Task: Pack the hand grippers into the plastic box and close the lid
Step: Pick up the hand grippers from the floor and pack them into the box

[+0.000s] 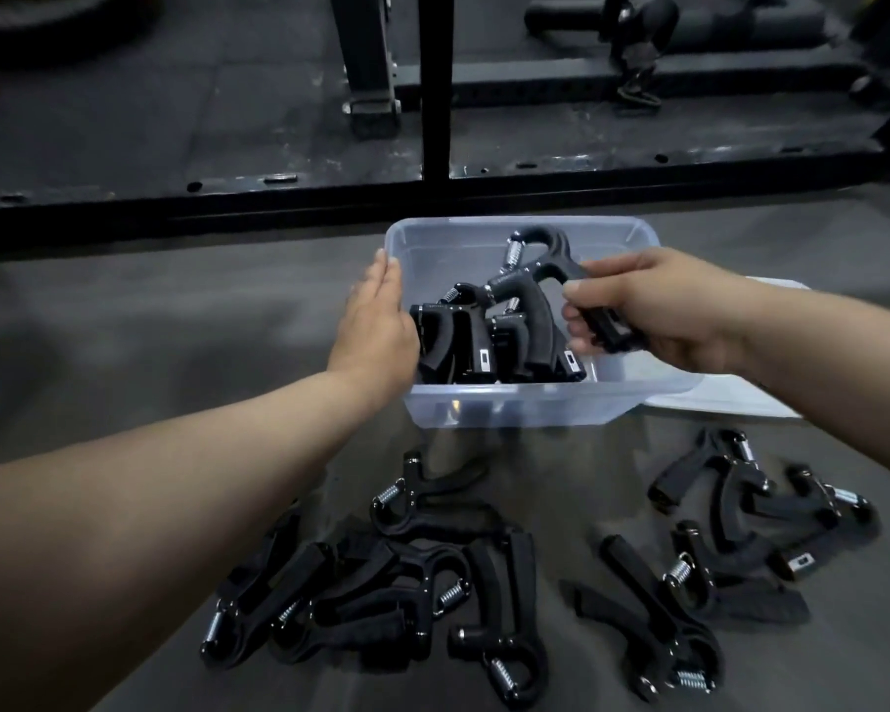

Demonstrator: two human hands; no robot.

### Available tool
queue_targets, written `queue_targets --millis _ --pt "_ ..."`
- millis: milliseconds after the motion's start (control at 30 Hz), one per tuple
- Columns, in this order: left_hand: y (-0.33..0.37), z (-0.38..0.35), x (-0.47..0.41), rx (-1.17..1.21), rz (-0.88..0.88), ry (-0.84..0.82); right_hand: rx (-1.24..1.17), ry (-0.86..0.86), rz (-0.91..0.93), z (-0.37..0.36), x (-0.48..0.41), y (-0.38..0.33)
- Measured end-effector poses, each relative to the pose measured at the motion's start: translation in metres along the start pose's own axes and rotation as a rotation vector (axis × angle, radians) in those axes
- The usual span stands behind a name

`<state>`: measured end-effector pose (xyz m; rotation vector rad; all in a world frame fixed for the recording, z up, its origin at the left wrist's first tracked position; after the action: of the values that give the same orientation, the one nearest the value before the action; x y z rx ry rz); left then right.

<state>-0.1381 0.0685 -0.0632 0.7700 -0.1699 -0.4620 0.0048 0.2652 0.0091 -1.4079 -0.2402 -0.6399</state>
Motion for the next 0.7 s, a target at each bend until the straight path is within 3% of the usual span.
queue_targets --millis 133,333,533,700 --pt "0.001 0.000 0.000 -0.001 -0.022 0.004 0.093 0.139 -0.127 0.001 -0.047 0.033" --pt "0.002 0.002 0.001 0.023 -0.030 0.013 0.258 0.243 -0.129 0.003 -0.084 0.056" --pt "0.002 0.004 0.002 0.032 -0.033 0.029 0.838 0.248 -0.198 0.014 -0.093 0.069" --pt "0.004 0.004 0.003 0.034 -0.036 0.027 0.789 0.245 -0.113 -0.002 -0.085 0.056"
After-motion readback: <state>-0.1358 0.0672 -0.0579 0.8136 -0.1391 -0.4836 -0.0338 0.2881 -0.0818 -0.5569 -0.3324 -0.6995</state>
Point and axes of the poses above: each hand's wrist, its own x-axis away from the middle knuckle, its own z-axis out of the back of the hand, y = z × x, the point moved 7 cm from there along -x, towards the middle knuckle, and after that the axes turned 7 degrees about x, right-handed, at the moved point
